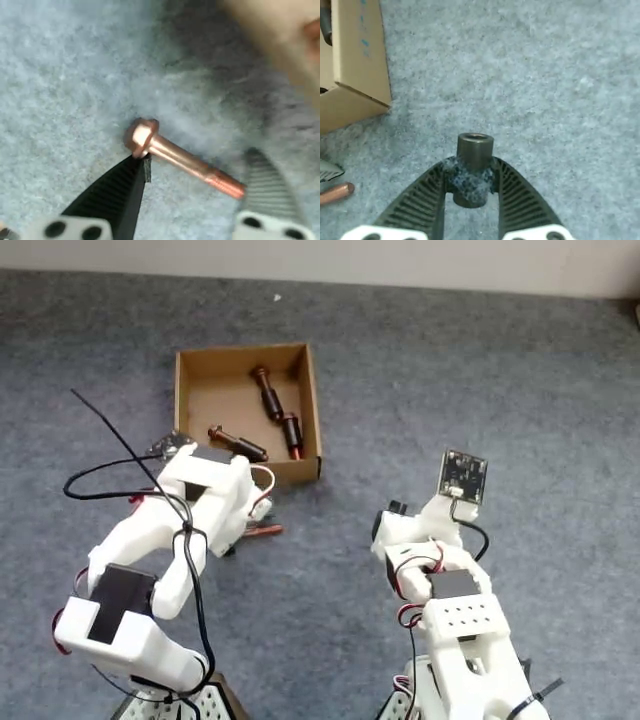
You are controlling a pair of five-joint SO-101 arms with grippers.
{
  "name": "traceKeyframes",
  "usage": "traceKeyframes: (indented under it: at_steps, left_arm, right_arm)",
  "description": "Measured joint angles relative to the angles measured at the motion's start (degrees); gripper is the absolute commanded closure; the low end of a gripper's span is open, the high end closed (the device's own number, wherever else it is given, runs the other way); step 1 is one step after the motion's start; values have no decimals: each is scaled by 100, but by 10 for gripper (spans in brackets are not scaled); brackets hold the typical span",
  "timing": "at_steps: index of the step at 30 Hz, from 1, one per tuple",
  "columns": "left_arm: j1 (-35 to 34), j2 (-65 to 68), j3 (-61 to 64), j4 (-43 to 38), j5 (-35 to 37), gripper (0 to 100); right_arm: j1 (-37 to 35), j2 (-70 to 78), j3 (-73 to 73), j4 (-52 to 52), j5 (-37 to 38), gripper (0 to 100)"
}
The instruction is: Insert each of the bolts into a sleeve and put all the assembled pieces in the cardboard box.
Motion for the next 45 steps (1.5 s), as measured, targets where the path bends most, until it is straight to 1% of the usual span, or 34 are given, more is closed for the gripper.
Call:
traceKeyframes:
  at_steps: [7, 12, 14, 20, 27, 34, 37, 39, 42, 45]
  left_arm:
    - [-132, -9, -79, 105, 0, 920]
    - [-149, 26, -79, 123, 0, 977]
    - [-149, 18, -79, 123, -105, 995]
    - [-176, -633, 44, 211, -308, 995]
    - [-202, -1837, 246, 246, -1240, 995]
    - [-202, -2629, 334, 246, -2347, 995]
    - [-202, -2884, 343, 246, -2725, 995]
    - [-202, -3059, 343, 246, -2866, 995]
    - [-202, -3393, 343, 246, -3068, 995]
    - [-114, -3780, 343, 246, -3297, 995]
  right_arm:
    - [0, 0, 0, 0, 0, 994]
    - [0, 0, 0, 0, 0, 994]
    - [0, 0, 0, 0, 0, 994]
    - [0, -62, 0, 0, 0, 994]
    - [0, -70, 0, 0, 0, 994]
    - [0, -70, 0, 9, 0, 994]
    - [0, -105, 0, 316, 0, 994]
    - [-9, -325, 0, 563, 0, 995]
    - [-9, -923, 0, 633, 35, 995]
    - [-114, -1626, 123, 633, 334, 995]
